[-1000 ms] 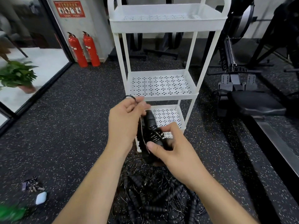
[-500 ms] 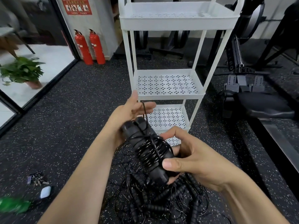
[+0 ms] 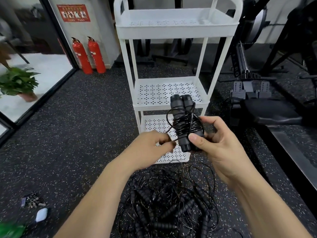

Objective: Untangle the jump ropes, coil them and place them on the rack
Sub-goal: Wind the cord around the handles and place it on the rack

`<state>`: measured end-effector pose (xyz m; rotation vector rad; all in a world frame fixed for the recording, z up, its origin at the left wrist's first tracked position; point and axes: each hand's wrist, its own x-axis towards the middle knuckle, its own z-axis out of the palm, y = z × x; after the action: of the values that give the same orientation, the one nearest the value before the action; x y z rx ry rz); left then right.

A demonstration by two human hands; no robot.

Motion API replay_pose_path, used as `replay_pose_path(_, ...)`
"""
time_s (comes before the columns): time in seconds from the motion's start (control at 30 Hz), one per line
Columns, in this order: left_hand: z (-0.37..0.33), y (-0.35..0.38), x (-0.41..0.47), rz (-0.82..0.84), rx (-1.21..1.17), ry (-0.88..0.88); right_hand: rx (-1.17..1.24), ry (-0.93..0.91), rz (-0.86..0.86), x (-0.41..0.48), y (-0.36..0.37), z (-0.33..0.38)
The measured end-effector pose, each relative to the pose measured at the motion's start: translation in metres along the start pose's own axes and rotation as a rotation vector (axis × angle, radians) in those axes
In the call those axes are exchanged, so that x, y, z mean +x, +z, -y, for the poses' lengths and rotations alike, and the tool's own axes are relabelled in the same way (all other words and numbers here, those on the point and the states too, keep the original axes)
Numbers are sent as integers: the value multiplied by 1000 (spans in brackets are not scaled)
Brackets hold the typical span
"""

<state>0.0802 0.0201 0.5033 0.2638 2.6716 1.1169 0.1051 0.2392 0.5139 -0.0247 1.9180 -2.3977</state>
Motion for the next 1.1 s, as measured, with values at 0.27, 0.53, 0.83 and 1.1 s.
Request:
replay_pose_path(0.27, 1, 12, 1, -177, -578, 92, -162, -94, -57, 5, 1, -7)
replay_pose_path(0.53, -16, 33, 4, -252, -1308, -159, -429, -164, -148, 7, 2, -20)
replay_pose_path(0.83, -24, 42, -4, -208, -1413, -128, -342, -150, -296, 10, 2, -29)
replay_pose_path(1.1, -21, 43, -9, -334, -1151, -10, -233, -128, -350, 12, 5, -28)
